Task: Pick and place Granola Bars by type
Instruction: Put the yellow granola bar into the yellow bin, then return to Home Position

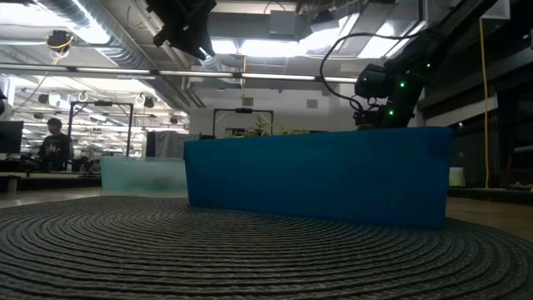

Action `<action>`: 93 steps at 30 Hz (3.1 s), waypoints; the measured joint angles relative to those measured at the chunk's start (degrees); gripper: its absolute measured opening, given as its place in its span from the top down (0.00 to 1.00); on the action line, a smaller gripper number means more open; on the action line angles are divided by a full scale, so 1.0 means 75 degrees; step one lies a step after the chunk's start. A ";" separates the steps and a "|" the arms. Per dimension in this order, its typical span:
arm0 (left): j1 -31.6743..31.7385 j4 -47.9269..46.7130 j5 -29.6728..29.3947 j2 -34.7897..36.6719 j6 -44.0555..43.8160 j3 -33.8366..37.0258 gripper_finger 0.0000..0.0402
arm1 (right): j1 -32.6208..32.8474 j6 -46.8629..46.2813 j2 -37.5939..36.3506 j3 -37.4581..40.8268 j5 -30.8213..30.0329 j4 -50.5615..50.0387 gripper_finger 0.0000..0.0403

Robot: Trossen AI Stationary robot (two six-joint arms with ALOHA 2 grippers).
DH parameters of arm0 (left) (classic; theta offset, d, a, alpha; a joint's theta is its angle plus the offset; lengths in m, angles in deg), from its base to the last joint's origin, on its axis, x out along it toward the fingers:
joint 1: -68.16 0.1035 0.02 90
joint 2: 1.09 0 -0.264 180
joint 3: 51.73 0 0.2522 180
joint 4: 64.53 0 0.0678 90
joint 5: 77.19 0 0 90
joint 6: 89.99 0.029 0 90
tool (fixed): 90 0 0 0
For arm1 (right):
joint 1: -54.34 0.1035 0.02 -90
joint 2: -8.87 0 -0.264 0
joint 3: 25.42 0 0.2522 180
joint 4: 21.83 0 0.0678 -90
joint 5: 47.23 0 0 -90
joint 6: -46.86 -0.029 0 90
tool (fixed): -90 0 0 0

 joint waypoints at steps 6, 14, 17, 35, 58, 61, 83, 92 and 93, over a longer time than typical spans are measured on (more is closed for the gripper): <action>-0.0029 -0.0003 0.0005 0.0000 -0.0003 0.0000 0.63 | 0.0125 0.0204 -0.0002 0.0000 -0.0018 0.0006 0.67; -0.0328 -0.0003 0.0084 0.0013 -0.0003 0.0000 0.63 | 0.0480 0.0479 -0.0622 0.0000 0.0034 0.0092 0.52; -0.0471 0.0083 0.0828 0.0117 0.0003 0.0001 0.63 | 0.0757 0.0630 -0.1207 -0.0001 0.0059 0.0105 0.51; -0.2966 0.1336 0.2062 0.1346 -0.0205 0.0231 0.99 | 0.2842 0.1570 -0.5088 -0.0012 0.0448 0.0326 0.97; -0.3649 0.4780 0.1095 0.9040 -0.1487 0.7655 1.00 | 0.3538 0.0791 -0.5135 -0.0012 0.1505 0.0905 0.98; -0.3648 0.4541 0.1746 0.9013 -0.1402 0.7757 0.99 | 0.3576 0.0775 -0.5135 -0.0006 0.1535 0.0901 0.99; -0.3573 0.4721 0.2122 0.8910 0.0491 0.9235 1.00 | 0.4444 0.0297 -0.5135 0.0000 0.1477 0.0911 0.99; -0.3576 0.4727 0.2069 0.8780 0.1425 0.9235 0.99 | 0.4844 0.0190 -0.5135 0.0000 0.1475 0.0906 0.99; -0.3576 0.4727 0.2069 0.8725 0.1440 0.9235 0.99 | 0.4877 0.0190 -0.5135 0.0000 0.1475 0.0909 0.99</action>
